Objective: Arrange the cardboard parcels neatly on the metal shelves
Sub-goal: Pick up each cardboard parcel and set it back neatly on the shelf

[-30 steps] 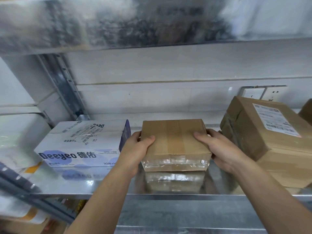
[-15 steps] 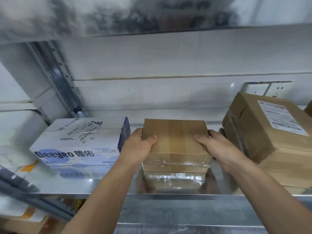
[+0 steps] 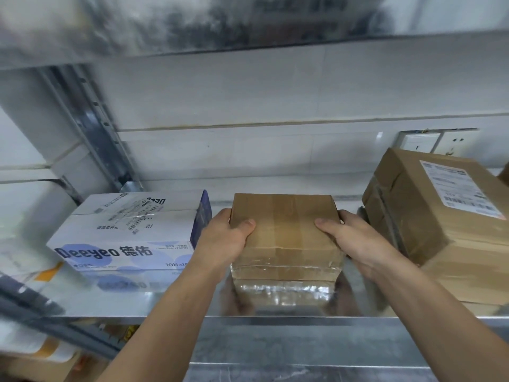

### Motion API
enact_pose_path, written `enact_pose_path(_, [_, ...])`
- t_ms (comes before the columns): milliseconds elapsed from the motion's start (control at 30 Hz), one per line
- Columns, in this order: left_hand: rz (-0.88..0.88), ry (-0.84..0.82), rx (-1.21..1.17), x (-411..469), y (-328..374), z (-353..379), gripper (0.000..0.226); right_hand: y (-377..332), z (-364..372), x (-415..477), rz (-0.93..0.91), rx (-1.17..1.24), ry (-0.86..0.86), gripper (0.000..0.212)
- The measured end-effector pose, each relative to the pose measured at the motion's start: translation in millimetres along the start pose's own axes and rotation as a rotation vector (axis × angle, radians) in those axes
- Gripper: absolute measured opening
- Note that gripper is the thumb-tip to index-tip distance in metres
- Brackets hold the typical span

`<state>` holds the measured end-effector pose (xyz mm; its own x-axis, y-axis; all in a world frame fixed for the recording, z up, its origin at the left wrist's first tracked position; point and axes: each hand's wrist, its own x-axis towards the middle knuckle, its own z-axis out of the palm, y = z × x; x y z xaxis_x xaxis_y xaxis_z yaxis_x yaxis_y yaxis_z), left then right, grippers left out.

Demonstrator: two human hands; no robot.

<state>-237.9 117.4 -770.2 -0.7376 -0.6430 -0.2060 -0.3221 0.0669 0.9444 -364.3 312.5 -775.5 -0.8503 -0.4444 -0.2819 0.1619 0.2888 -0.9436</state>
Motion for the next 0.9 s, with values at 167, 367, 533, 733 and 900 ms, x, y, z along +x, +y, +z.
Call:
enact_pose_path(167, [-0.029, -0.017, -0.047, -7, 5, -1, 0.016, -5, -2, -5, 0.037, 0.095, -0.015, 0.022])
enact_pose_path(367, [-0.109, -0.018, -0.158, -15, 9, -1, 0.035, -6, -1, -8, 0.052, 0.131, -0.006, 0.023])
enact_pose_path(533, [-0.203, 0.002, -0.328, -14, 5, -2, 0.040, -6, -1, -10, 0.058, 0.163, 0.002, 0.025])
enact_pose_path(733, [-0.239, 0.045, -0.384, -17, 0, -2, 0.035, -5, -6, -11, 0.055, 0.207, -0.002, 0.021])
enact_pose_path(900, [-0.295, 0.048, -0.425, -22, 0, -4, 0.029, -1, -8, -11, 0.065, 0.243, -0.011, 0.021])
